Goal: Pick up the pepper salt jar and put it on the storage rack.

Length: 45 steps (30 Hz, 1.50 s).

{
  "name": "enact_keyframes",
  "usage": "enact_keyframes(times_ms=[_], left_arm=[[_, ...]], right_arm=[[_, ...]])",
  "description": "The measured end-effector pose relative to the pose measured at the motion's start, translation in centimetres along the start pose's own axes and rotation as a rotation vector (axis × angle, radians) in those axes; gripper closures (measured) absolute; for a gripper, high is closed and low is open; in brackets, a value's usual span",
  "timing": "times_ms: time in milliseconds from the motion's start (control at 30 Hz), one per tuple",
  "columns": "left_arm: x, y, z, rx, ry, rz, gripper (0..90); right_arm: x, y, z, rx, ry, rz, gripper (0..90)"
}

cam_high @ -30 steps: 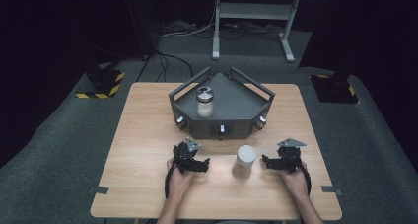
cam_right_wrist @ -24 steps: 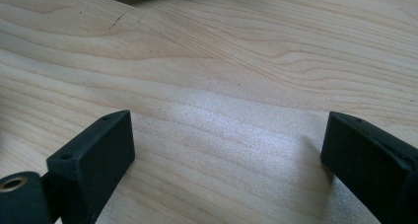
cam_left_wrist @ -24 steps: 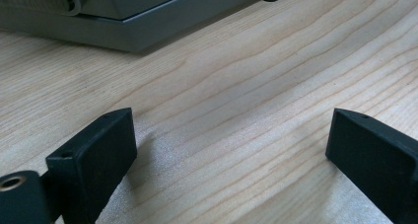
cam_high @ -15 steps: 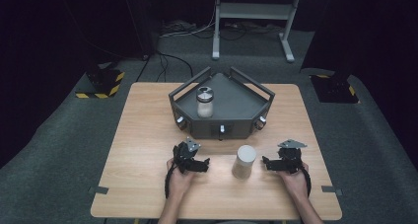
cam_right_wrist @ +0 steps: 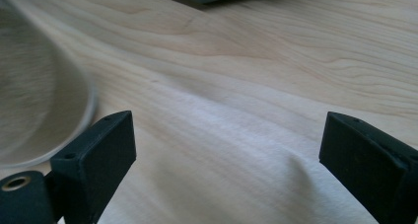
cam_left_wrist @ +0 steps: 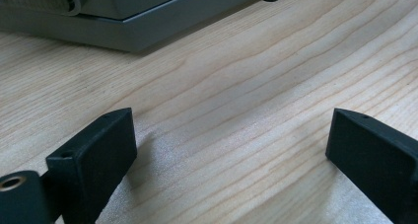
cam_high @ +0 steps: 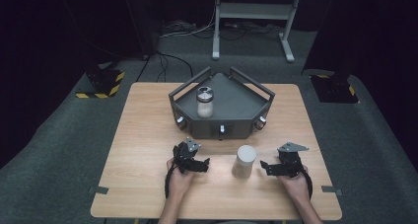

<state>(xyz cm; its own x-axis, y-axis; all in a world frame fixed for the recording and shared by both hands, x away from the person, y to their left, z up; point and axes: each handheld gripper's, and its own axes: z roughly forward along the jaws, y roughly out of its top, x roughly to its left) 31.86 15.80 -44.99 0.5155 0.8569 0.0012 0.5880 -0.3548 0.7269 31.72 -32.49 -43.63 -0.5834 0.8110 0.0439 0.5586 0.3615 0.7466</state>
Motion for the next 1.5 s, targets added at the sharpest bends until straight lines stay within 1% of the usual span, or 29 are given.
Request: enact_keyframes(times_ms=[200,233,267,300,333,367,400,467,500,533,633,733,833,933,967,1300,1433,1500], left_arm=[[0.0,0.0,0.0,0.001,0.000,0.003,5.1],[0.0,0.0,0.0,0.000,0.000,0.000,5.1],[0.0,0.0,0.0,0.000,0.000,0.000,5.1],[0.0,0.0,0.0,0.000,0.000,0.000,5.1],[0.0,0.0,0.0,0.000,0.000,0.000,5.1],[0.0,0.0,0.0,0.001,0.000,0.003,5.1],[0.0,0.0,0.0,0.001,0.000,0.003,5.1],[0.0,0.0,0.0,0.000,0.000,0.000,5.1],[0.0,0.0,0.0,0.002,0.000,0.003,5.1],[0.0,0.0,0.0,0.000,0.000,0.000,5.1],[0.0,0.0,0.0,0.002,0.000,0.003,5.1],[0.0,0.0,0.0,0.000,0.000,0.000,5.1],[0.0,0.0,0.0,0.000,0.000,0.000,5.1],[0.0,0.0,0.0,0.001,0.000,0.003,5.1],[0.0,0.0,0.0,0.000,0.000,0.000,5.1],[0.0,0.0,0.0,0.002,0.000,0.003,5.1],[0.0,0.0,0.0,0.000,0.000,-0.001,5.1],[0.0,0.0,0.0,0.000,0.000,0.000,5.1]], right_arm=[[-0.1,-0.5,-0.8,-0.006,0.068,-0.013,7.0],[-0.1,-0.6,-1.0,-0.005,0.086,-0.018,7.0],[-0.1,-0.6,-1.0,-0.005,0.086,-0.018,7.0],[-0.2,-0.6,-1.0,-0.004,0.100,-0.018,7.0],[-0.4,-0.7,-1.1,-0.012,0.127,-0.010,7.0],[-0.1,-0.8,-1.3,-0.018,0.140,-0.020,7.4],[-0.1,-0.8,-1.3,-0.018,0.140,-0.020,7.4],[0.3,-0.5,-1.2,-0.004,0.156,-0.032,7.5],[0.3,-0.5,-1.2,-0.004,0.156,-0.032,7.5],[0.5,-0.5,-0.9,0.007,0.170,-0.041,7.5],[0.8,-0.4,-0.8,0.014,0.181,-0.050,7.5],[1.3,-0.4,-0.8,0.022,0.195,-0.077,7.6],[1.5,-0.3,-0.8,0.026,0.206,-0.086,7.6],[1.8,-0.2,-0.7,0.020,0.219,-0.097,7.6],[2.0,-0.1,-0.7,0.021,0.229,-0.108,7.6],[3.4,0.7,-0.3,0.013,0.254,-0.149,8.0],[3.8,1.0,-0.1,0.007,0.256,-0.156,8.2],[3.9,1.2,0.1,-0.003,0.267,-0.155,8.2]])
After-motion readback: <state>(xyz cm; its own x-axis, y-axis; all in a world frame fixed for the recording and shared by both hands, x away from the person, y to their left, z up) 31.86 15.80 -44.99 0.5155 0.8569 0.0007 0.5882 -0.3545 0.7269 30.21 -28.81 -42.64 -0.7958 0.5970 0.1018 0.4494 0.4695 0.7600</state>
